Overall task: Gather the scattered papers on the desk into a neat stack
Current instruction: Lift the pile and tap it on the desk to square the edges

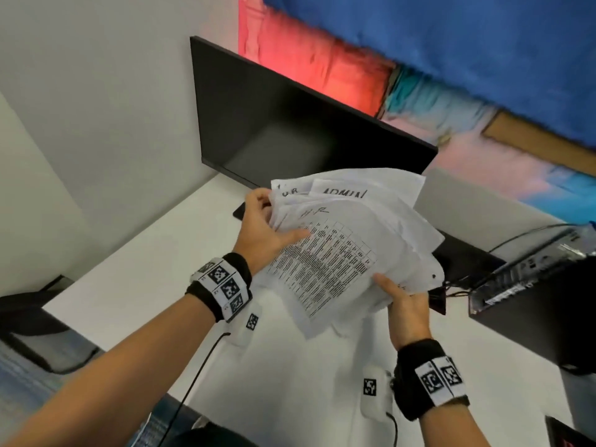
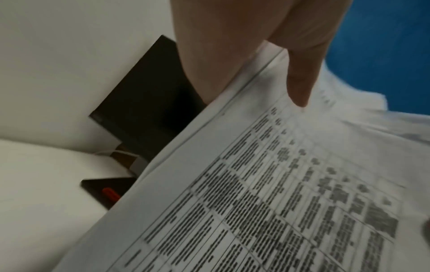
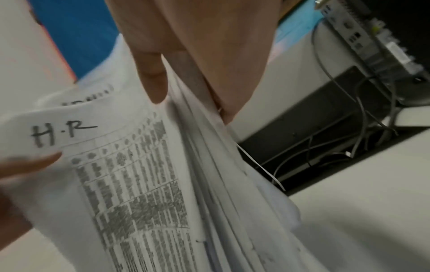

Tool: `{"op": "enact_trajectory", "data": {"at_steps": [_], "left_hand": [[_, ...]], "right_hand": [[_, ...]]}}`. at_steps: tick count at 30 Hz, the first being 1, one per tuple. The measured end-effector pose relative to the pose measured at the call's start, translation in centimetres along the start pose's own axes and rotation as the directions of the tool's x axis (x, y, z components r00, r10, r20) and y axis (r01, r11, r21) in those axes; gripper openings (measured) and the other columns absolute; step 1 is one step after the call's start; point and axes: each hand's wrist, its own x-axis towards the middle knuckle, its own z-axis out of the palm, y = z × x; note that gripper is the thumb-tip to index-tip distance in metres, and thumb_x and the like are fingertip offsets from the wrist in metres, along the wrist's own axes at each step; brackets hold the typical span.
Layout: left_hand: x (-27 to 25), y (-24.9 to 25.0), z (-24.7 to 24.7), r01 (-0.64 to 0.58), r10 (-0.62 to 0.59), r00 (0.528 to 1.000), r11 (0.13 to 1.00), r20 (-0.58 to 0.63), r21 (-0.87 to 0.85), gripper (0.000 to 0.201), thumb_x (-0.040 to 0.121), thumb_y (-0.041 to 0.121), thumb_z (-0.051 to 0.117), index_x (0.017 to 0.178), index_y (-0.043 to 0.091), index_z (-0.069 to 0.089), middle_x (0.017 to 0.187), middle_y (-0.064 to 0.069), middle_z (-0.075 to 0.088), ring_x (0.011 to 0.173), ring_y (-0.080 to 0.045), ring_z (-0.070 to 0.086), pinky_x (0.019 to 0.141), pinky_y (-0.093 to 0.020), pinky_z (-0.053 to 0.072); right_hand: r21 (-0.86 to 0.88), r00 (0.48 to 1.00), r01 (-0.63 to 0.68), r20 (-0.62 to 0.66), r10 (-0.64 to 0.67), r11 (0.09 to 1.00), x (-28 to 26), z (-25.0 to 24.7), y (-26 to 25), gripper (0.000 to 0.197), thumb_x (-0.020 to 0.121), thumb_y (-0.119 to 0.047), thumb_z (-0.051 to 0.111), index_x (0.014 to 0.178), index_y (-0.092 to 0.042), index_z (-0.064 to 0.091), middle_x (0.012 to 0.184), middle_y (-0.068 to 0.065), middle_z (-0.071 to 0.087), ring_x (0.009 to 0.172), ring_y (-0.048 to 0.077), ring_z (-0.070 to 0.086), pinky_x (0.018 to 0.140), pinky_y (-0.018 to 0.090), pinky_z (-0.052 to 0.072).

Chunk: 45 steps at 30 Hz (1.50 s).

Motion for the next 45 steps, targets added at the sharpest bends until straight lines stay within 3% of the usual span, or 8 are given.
{"op": "enact_trajectory", "data": {"at_steps": [4, 16, 19, 24, 29, 33, 39, 45], "left_hand": [[1.4, -1.5, -1.1, 0.095, -0.089, 0.994, 0.991, 0.066, -0.093, 0.058, 0.068, 0.007, 0.09, 0.121, 0.004, 0.064, 0.114, -0.017, 0.075, 0.105, -0.03, 0.074, 0.091, -0.055, 0.058], [3.1, 1.0, 2.3, 0.016, -0.044, 0.979, 0.99, 0.198, 0.138, 0.029, 0.08, 0.011, 0.081, 0.107, 0.005, 0.074, 0.101, -0.011, 0.078, 0.093, -0.033, 0.074, 0.085, -0.052, 0.06], [3.4, 1.8, 1.2, 0.05, -0.051, 0.996, 0.999, 0.074, 0.022, 0.024, 0.081, 0.004, 0.078, 0.105, 0.005, 0.074, 0.1, -0.009, 0.078, 0.093, -0.034, 0.075, 0.08, -0.049, 0.062], [4.9, 2.3, -2.3, 0.097, -0.139, 0.988, 0.888, -0.062, -0.45, 0.036, 0.084, -0.008, 0.07, 0.119, 0.0, 0.068, 0.116, -0.019, 0.074, 0.105, -0.035, 0.072, 0.086, -0.049, 0.06], [4.8, -0.5, -3.0, 0.264, -0.269, 0.958, 0.69, 0.1, -0.674, 0.05, 0.096, 0.009, 0.059, 0.145, 0.005, 0.051, 0.142, -0.021, 0.058, 0.131, -0.038, 0.056, 0.107, -0.057, 0.045], [2.9, -2.8, -2.3, 0.456, -0.323, 0.89, 0.644, 0.322, -0.614, 0.054, 0.096, 0.022, 0.061, 0.147, 0.011, 0.049, 0.147, -0.017, 0.054, 0.134, -0.034, 0.054, 0.113, -0.054, 0.039], [4.7, -1.7, -8.0, 0.608, -0.44, 0.78, 0.7, 0.444, -0.375, 0.096, 0.056, 0.065, 0.082, 0.134, 0.011, 0.063, 0.128, -0.017, 0.068, 0.106, -0.031, 0.072, 0.09, -0.043, 0.057], [4.7, -0.8, -5.5, 0.331, -0.378, 0.773, 0.926, 0.509, 0.184, 0.046, 0.078, 0.018, 0.082, 0.122, 0.015, 0.069, 0.12, -0.004, 0.075, 0.111, -0.022, 0.072, 0.094, -0.037, 0.057]], "right_hand": [[0.164, 0.999, -0.048, 0.002, 0.048, 0.985, 0.6, -0.1, 0.2, 0.054, 0.086, -0.01, 0.069, 0.139, -0.005, 0.056, 0.123, 0.009, 0.074, 0.116, 0.027, 0.069, 0.091, 0.034, 0.057], [-0.019, 0.975, -0.092, 0.201, 0.094, 0.996, 1.3, 0.1, -0.8, 0.06, 0.078, -0.006, 0.075, 0.136, -0.01, 0.058, 0.124, 0.011, 0.073, 0.115, 0.026, 0.07, 0.092, 0.036, 0.056], [-0.102, 0.992, -0.098, 0.073, 0.105, 0.99, 0.5, -1.0, 0.8, 0.068, 0.076, -0.02, 0.083, 0.138, -0.015, 0.056, 0.126, 0.007, 0.072, 0.119, 0.021, 0.067, 0.09, 0.025, 0.055], [-0.032, 0.942, -0.336, -0.026, 0.335, 0.941, -1.1, -2.3, 4.7, 0.121, 0.053, -0.044, 0.091, 0.156, -0.029, 0.028, 0.146, 0.0, 0.051, 0.137, 0.019, 0.047, 0.115, 0.042, 0.033], [0.322, 0.916, -0.398, 0.08, 0.394, 0.859, -0.9, -1.1, 4.5, 0.054, 0.078, -0.026, 0.077, 0.127, -0.015, 0.059, 0.12, 0.007, 0.07, 0.119, 0.028, 0.061, 0.102, 0.048, 0.044], [0.301, 0.924, -0.38, 0.072, 0.376, 0.875, 0.1, -0.7, 2.3, 0.054, 0.088, -0.019, 0.066, 0.141, -0.017, 0.056, 0.131, 0.014, 0.069, 0.122, 0.034, 0.065, 0.103, 0.051, 0.048], [0.142, 0.935, -0.342, -0.043, 0.351, 0.929, -0.2, -4.1, 0.0, 0.02, 0.093, -0.005, 0.061, 0.112, -0.005, 0.069, 0.107, 0.015, 0.078, 0.087, 0.022, 0.079, 0.064, 0.03, 0.062], [0.028, 0.971, -0.238, 0.022, 0.237, 0.971, -2.3, -4.2, -1.6, 0.034, 0.083, 0.009, 0.062, 0.111, -0.009, 0.07, 0.104, 0.008, 0.08, 0.09, 0.018, 0.078, 0.072, 0.031, 0.063]]}}
